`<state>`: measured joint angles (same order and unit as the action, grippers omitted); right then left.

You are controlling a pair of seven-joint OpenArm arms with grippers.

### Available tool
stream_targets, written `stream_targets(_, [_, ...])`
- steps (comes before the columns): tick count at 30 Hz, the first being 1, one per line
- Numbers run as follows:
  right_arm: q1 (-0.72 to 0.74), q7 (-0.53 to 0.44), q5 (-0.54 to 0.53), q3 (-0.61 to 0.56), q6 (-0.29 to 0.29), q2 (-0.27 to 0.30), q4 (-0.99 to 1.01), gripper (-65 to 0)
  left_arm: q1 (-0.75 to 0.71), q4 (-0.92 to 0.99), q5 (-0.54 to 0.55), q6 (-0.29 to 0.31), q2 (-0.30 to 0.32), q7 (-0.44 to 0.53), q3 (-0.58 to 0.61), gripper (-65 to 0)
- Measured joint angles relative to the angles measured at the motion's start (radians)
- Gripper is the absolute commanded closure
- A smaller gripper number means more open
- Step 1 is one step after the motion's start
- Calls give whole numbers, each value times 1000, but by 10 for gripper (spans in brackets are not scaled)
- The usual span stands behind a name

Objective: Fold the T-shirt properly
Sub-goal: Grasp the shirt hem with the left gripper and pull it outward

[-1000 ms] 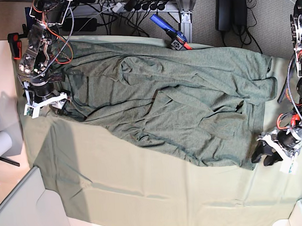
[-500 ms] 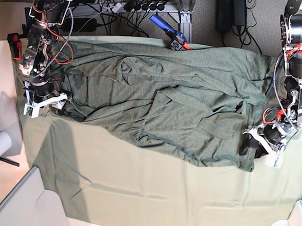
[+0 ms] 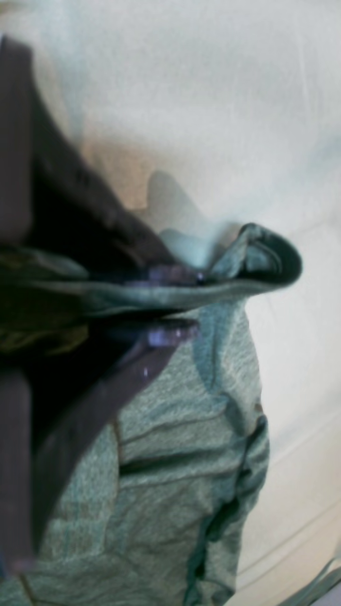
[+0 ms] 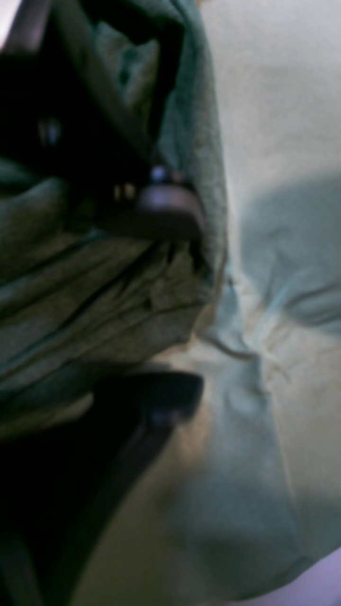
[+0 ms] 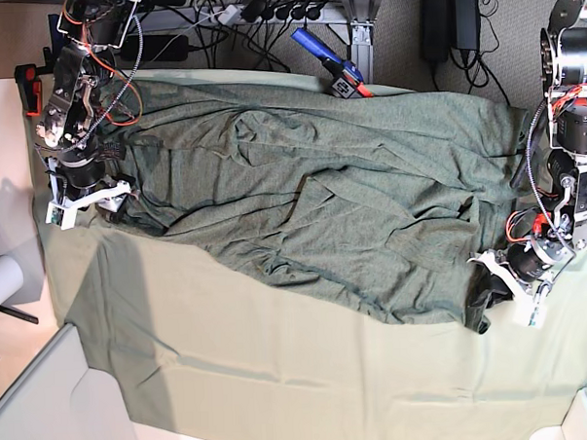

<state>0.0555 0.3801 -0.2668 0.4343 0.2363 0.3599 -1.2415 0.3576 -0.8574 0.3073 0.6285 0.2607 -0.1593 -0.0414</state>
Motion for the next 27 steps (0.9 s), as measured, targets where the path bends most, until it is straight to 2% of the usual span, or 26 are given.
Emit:
stream_targets(2, [0,0,1,0,6,0,0,-139,0,-1,0,31,0,1,0,0])
stream_targets(4, [0,0,1,0,7,0,0,-83,0,-1,0,45,0,0,0,0])
stream_targets(9, [0,0,38,0,7,0,0,-80,-4,-43,-2,45,0,-1,0,0])
stream_targets(11, [0,0,45,0,7,0,0,-121,-3,-67,0,45,3,0,0,0])
stream_targets(15, [0,-1,48,0,7,0,0,-326,-3,-89,1,46,14,0,0,0])
stream_targets(17, [0,-16,48,0,7,0,0,-386,-5,-89,-1,46,18,-3,0,0])
stream_targets(21, [9,-24,48,0,7,0,2,-388,-14,-89,-1,46,19,-5,0,0])
stream_targets(24, [28,-24,50,-10,53,3,29,-387,-17,-89,0,46,19,-5,0,0])
stream_targets(27, [46,-29,53,-51,63,3,65,-385,-16,-89,0,46,19,-5,0,0])
